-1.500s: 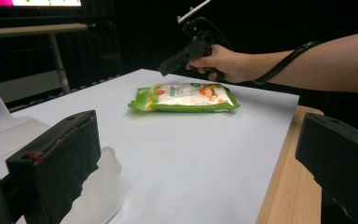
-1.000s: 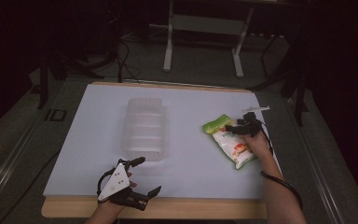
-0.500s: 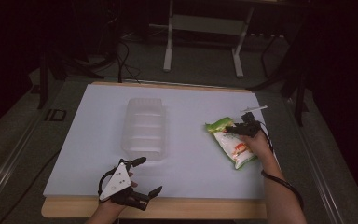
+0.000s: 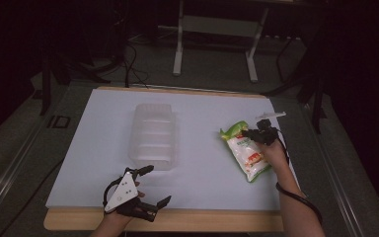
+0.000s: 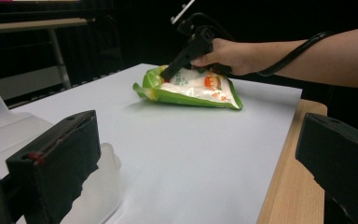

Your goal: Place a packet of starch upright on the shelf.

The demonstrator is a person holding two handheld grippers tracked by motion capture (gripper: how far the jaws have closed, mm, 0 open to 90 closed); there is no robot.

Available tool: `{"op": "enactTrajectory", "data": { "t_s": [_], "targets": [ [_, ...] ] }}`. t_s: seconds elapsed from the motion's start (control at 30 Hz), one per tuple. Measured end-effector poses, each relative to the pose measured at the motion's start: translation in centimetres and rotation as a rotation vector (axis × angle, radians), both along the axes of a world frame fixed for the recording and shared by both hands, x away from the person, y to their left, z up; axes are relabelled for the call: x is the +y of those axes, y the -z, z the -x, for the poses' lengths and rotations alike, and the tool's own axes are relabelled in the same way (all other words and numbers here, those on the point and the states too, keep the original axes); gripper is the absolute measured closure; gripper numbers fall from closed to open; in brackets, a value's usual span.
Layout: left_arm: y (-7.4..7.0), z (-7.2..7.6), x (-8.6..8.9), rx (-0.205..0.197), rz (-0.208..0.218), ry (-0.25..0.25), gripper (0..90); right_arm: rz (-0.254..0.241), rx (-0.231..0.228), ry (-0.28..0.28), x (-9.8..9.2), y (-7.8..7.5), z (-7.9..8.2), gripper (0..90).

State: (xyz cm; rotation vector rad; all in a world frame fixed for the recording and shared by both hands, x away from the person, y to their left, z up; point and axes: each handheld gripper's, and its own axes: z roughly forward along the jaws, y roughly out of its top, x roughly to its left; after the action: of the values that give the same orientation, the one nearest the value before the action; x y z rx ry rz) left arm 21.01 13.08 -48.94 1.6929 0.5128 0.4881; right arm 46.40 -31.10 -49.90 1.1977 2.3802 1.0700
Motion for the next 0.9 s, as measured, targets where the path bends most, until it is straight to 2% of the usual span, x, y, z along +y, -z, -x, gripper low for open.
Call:
{"op": "enactTrajectory", "data": {
  "t_s": [0.27, 0.33, 0.43, 0.63, 0.7, 0.77, 0.8, 0.9],
  "targets": [
    [0.0, -0.1, -0.1, 0.004, -0.006, -0.014, 0.2, -0.053, -0.09, -0.029, 0.1, -2.9, 2.2, 84.6],
    [0.0, -0.1, -0.1, 0.001, -0.009, -0.017, 0.2, -0.063, -0.097, -0.028, 0.2, -3.3, 2.5, 84.7],
    [0.0, -0.2, -0.2, 0.002, -0.004, -0.019, 0.2, -0.101, -0.142, -0.049, 0.1, -4.6, 3.9, 84.9],
    [0.0, -0.2, -0.6, 0.009, -0.015, -0.029, 0.2, -0.159, -0.209, -0.052, 0.0, -6.4, 5.7, 85.0],
    [-0.1, -0.2, -0.9, -0.002, -0.036, -0.044, 0.2, -0.183, -0.228, -0.041, 0.0, -7.0, 6.1, 85.1],
    [-0.4, -0.2, -1.1, -0.03, -0.076, -0.08, 0.2, -0.189, -0.255, -0.035, 0.3, -7.7, 6.7, 85.1],
    [-0.6, -0.3, -1.2, -0.04, -0.081, -0.09, 0.2, -0.194, -0.269, -0.028, 0.4, -8.1, 7.0, 85.1],
    [-1.2, -0.8, -1.3, -0.022, -0.057, -0.108, 0.2, -0.216, -0.303, -0.031, 1.0, -9.2, 7.8, 85.1]
  ]
}}
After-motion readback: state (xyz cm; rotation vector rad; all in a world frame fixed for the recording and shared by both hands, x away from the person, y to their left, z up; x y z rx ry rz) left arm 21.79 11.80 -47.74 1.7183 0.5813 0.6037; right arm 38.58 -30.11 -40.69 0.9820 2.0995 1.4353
